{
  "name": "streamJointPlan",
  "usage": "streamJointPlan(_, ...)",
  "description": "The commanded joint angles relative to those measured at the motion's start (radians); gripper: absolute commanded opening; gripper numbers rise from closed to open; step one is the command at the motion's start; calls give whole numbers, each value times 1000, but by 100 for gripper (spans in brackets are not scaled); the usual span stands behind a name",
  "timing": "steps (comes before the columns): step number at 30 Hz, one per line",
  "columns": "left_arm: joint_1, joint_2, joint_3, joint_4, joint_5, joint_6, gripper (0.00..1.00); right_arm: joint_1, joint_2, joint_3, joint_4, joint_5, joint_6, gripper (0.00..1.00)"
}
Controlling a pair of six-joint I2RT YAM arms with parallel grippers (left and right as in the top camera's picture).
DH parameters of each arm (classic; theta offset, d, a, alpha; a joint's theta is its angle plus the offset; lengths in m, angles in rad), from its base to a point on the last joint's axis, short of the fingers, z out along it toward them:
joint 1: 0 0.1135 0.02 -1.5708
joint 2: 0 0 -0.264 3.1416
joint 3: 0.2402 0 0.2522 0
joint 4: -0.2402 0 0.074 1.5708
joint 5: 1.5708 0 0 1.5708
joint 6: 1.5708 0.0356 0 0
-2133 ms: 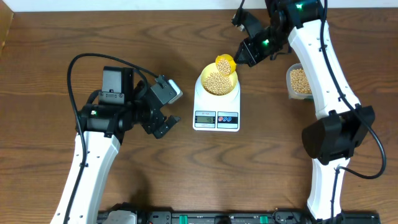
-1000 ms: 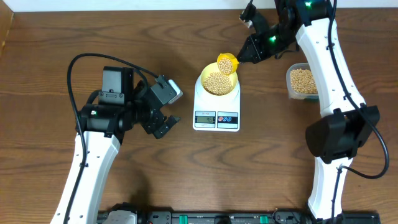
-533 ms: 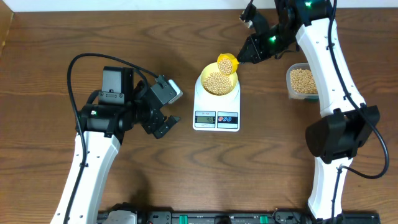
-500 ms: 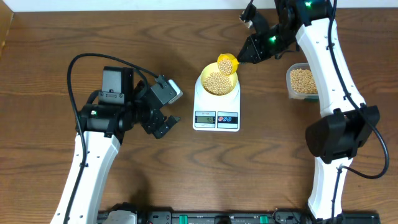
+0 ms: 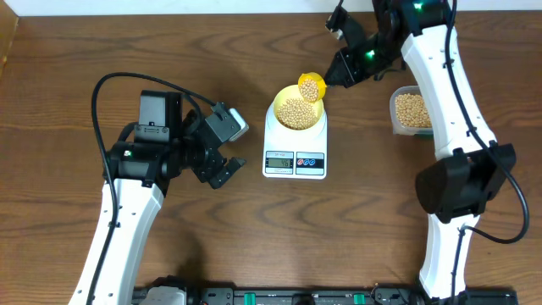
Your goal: Scoop item into bowl and weigh 50g on scale
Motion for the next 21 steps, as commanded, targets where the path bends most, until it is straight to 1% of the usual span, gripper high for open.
streamJointPlan(1, 3, -1, -2, -3, 2, 13, 95, 20, -8, 26, 2, 43, -40, 1)
streamJointPlan(3, 3, -1, -2, -3, 2, 13, 95, 24, -8, 26, 2, 69, -53, 1)
streamJointPlan(11, 3, -1, -2, -3, 2, 13, 95, 25, -9, 26, 3, 71, -109, 1)
streamJointPlan(17, 3, -1, -2, -3, 2, 13, 95, 24, -8, 26, 7, 65, -104, 1)
streamJointPlan(21, 3, -1, -2, -3, 2, 13, 95, 11, -8, 26, 6, 6, -84, 1)
